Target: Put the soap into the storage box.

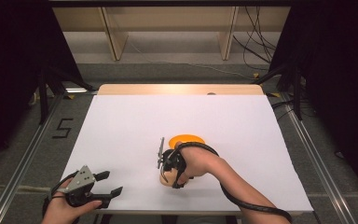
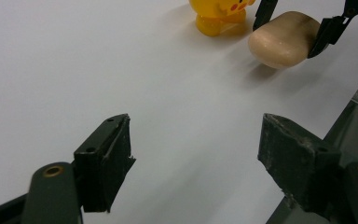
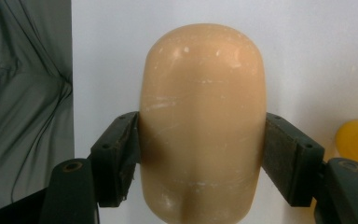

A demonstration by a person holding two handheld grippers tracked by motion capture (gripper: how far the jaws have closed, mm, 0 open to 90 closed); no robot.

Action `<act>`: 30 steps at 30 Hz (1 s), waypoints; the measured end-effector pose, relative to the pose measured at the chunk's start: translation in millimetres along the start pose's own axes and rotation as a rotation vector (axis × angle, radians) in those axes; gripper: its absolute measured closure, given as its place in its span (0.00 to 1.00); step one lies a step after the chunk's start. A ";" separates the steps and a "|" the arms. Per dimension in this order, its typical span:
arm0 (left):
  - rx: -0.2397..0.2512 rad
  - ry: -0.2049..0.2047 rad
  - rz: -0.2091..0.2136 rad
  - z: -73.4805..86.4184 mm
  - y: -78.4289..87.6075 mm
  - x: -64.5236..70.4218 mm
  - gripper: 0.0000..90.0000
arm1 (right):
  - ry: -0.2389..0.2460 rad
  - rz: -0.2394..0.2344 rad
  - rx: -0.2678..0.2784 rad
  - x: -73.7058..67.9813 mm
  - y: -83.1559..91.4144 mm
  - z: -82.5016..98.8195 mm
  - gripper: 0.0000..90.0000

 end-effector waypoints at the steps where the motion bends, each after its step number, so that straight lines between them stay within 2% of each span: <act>1: 0.000 0.000 0.000 0.0 0.0 0.0 0.28 | 0.000 0.000 0.000 0.0 0.0 0.0 0.38; 2: 0.002 0.001 -0.001 0.0 0.0 0.0 0.28 | 0.031 0.010 0.011 2.4 -0.3 0.4 0.38; 6: 0.006 0.004 0.000 -0.2 -0.4 0.3 0.28 | 0.004 0.001 -0.002 1.9 3.5 6.4 0.38; 7: 0.005 0.003 0.001 -0.1 -0.4 0.2 0.28 | 0.029 0.011 0.010 4.0 2.6 7.1 0.38; 9: 0.005 0.003 0.001 0.0 -0.4 0.1 0.28 | 0.031 0.012 0.009 4.4 3.0 8.1 0.38; 10: 0.005 0.004 0.001 -0.1 -0.5 0.2 0.28 | -0.009 0.003 -0.010 1.4 5.3 10.9 0.38; 12: 0.004 0.004 0.001 0.0 -0.4 0.2 0.28 | 0.054 0.021 0.033 7.6 3.4 10.4 0.38; 13: 0.004 0.004 0.001 0.0 -0.4 0.2 0.28 | 0.020 0.007 0.014 4.9 5.0 12.5 0.38; 14: 0.003 0.003 -0.004 0.1 -0.3 0.0 0.28 | 0.016 0.010 0.006 4.7 5.4 14.0 0.38; 16: 0.004 0.004 -0.001 0.1 -0.5 0.0 0.28 | 0.025 0.020 0.012 6.5 5.7 14.8 0.38; 17: 0.003 0.004 -0.004 0.1 -0.4 0.0 0.28 | 0.047 0.018 0.032 8.1 4.8 14.1 0.38; 19: 0.003 0.004 -0.004 0.1 -0.4 0.0 0.28 | 0.039 0.015 0.025 7.7 5.4 15.4 0.38; 20: 0.004 0.004 -0.002 0.1 -0.5 -0.1 0.28 | 0.004 0.007 0.000 5.1 6.7 18.0 0.38; 22: 0.004 0.004 -0.001 0.1 -0.5 0.0 0.28 | 0.041 0.025 0.024 9.4 6.5 17.9 0.38; 24: 0.003 0.004 -0.004 0.1 -0.4 0.1 0.28 | 0.044 0.020 0.028 10.0 6.7 18.8 0.38; 25: 0.003 0.004 -0.004 0.1 -0.4 0.0 0.28 | 0.001 0.016 -0.002 7.4 8.8 21.9 0.38; 28: 0.003 0.004 0.001 0.1 -0.5 -0.1 0.28 | 0.002 0.018 0.000 8.8 9.7 23.2 0.38; 29: 0.008 0.027 0.002 0.5 -1.0 1.1 0.28 | 0.020 0.020 0.010 10.0 9.3 23.2 0.38; 30: 0.007 0.028 0.004 0.6 -1.1 1.2 0.28 | 0.036 0.020 0.024 11.4 8.0 23.0 0.38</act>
Point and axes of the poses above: each handheld gripper's, and its own axes: y roughly backward along the jaws, z roughly out of its underside, x roughly to its right, the point moved 7 cm from there along -y, roughly forward along the jaws, and after that the axes turned 7 degrees about z, right-handed, at the moved point
